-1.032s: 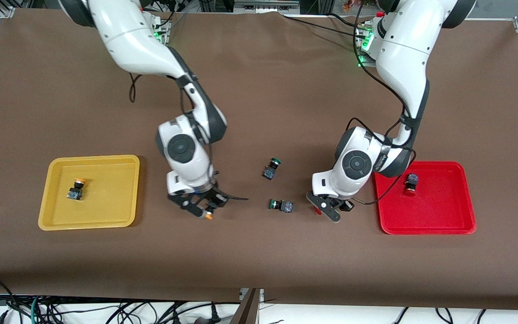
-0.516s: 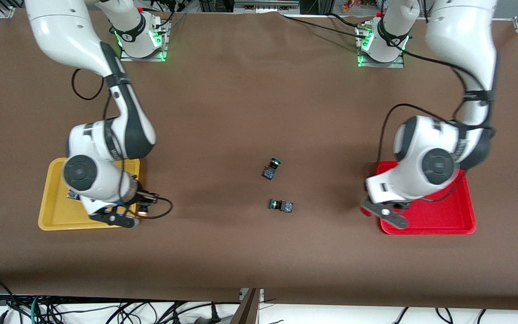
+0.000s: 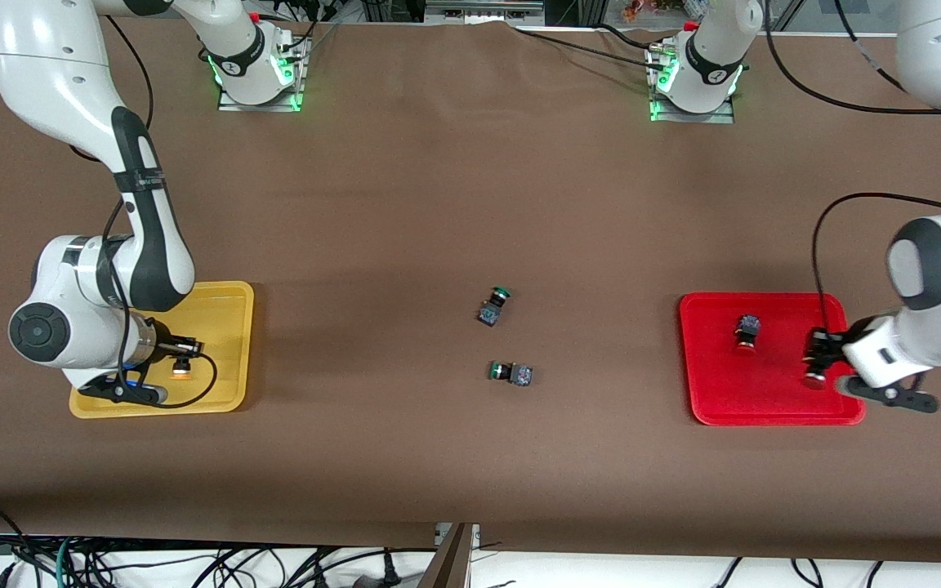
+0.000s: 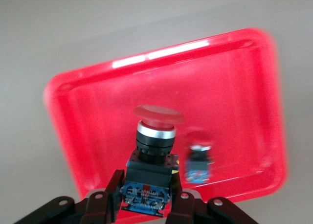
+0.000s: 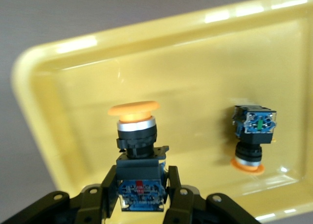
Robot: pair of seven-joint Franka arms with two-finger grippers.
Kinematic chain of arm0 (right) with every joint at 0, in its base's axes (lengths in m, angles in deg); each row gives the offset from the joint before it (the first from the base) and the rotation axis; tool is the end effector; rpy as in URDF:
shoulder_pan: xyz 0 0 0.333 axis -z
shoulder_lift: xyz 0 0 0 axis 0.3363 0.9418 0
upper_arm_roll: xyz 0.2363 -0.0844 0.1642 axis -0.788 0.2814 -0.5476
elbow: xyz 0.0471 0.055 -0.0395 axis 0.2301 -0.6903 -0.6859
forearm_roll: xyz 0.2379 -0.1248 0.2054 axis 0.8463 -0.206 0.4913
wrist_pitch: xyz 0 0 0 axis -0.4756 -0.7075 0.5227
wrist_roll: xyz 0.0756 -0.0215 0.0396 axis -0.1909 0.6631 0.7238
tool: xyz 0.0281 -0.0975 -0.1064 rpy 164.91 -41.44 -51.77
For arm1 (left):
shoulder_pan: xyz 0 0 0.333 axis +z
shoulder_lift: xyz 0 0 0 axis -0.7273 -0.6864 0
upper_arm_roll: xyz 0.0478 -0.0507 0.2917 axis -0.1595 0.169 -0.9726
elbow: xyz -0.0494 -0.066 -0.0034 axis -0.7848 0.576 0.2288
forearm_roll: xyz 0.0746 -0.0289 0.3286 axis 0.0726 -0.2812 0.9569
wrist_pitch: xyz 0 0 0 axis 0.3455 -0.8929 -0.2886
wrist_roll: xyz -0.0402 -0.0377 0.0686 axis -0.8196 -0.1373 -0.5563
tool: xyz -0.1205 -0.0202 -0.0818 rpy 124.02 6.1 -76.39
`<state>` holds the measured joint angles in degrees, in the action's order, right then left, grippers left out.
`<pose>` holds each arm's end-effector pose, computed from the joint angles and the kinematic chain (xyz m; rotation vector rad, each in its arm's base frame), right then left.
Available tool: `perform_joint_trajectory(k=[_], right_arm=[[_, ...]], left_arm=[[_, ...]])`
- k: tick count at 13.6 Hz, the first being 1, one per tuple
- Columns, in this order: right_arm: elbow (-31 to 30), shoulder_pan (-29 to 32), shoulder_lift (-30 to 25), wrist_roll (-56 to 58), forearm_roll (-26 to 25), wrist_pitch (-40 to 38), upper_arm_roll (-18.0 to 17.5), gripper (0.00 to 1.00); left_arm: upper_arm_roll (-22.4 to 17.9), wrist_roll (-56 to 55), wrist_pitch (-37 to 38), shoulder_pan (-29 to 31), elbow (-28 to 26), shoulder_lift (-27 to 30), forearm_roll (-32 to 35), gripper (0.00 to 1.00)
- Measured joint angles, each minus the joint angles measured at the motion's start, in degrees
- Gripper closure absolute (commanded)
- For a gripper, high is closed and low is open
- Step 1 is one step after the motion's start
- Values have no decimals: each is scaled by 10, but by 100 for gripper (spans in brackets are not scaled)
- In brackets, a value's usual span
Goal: Place red and yellow buttons in trays
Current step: 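Open both grippers to release the buttons into the trays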
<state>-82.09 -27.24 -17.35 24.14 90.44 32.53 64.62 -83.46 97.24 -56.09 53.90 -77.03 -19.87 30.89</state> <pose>0.6295 -0.0073 0.2220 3.0307 -0.2604 -0.2078 0.6233 0.1122 0.2993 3.1206 -0.2615 -0.1667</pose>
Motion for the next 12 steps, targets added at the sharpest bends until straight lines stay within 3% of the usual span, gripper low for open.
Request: perform_joint_trajectory(k=[5, 6, 7, 9, 10, 11, 12], right_arm=[[-76, 9, -1, -6, 24, 76, 2, 85], [-81, 9, -3, -7, 25, 81, 2, 49], [-86, 9, -5, -7, 26, 86, 2, 0], [-92, 9, -9, -7, 26, 87, 2, 0], [-91, 8, -12, -6, 26, 90, 2, 0], [-89, 8, -19, -4, 26, 92, 2, 0], [-83, 8, -29, 2, 26, 90, 2, 0]], left_arm=[[1, -31, -110, 56, -79, -20, 0, 72], [3, -60, -142, 55, -104, -23, 0, 72], [7, -90, -165, 54, -124, -25, 0, 72], [10, -136, -181, 50, -145, -27, 0, 67], [10, -155, -183, 49, -149, -27, 0, 24], [10, -166, -186, 48, -150, -27, 0, 0], [10, -171, -189, 48, -151, -27, 0, 0]])
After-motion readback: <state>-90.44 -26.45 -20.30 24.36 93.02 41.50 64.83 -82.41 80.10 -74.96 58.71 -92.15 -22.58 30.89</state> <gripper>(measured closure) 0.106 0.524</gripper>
